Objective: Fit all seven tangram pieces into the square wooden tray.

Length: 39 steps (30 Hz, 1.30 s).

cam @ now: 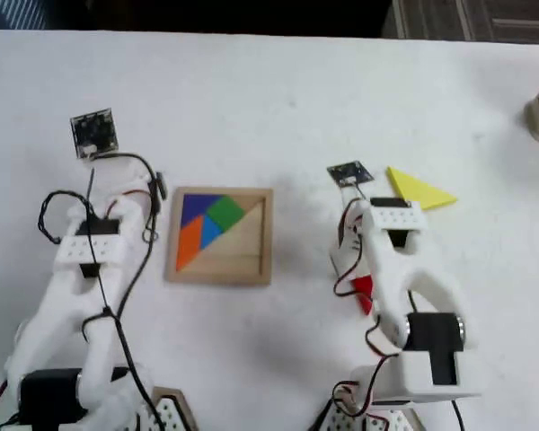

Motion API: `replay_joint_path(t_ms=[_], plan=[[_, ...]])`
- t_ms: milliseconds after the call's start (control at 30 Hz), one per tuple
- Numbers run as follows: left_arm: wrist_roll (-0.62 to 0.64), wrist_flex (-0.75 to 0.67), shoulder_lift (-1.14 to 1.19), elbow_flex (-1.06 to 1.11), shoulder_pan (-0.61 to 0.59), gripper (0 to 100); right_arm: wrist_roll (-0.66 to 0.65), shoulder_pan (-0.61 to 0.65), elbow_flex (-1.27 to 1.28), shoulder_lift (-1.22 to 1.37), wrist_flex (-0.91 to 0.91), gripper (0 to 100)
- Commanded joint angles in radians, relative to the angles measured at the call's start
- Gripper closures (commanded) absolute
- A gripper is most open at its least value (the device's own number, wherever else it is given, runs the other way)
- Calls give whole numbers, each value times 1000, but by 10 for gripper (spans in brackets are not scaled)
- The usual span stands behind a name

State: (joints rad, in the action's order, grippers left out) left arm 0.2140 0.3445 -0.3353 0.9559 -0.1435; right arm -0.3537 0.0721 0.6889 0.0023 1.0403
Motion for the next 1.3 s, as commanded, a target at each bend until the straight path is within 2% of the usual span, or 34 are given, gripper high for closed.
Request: replay_joint_path(t_ms=[0,133,333,633,800,1000,1100,1267], plan=[[-9,-25,-2,-60,-13,842,-54,1,-64,19,39,690],[-9,-25,-2,-60,-13,842,-55,2,-68,25,35,725],[-9,-26,-2,-60,-13,842,-54,-2,-63,25,36,933],[-11,-28,-2,-60,-13,842,-8,-7,-68,16,36,943],[-11,-28,-2,-63,-13,842,-5,-7,-55,-125,134,911],[-11,-28,-1,-63,-15,842,44,1,193,-420,128,703],[-12,-28,-1,-64,-15,842,32,-31,318,-509,61,664],[-12,-28,1,-64,-15,842,-143,-50,442,-522,-1,665]])
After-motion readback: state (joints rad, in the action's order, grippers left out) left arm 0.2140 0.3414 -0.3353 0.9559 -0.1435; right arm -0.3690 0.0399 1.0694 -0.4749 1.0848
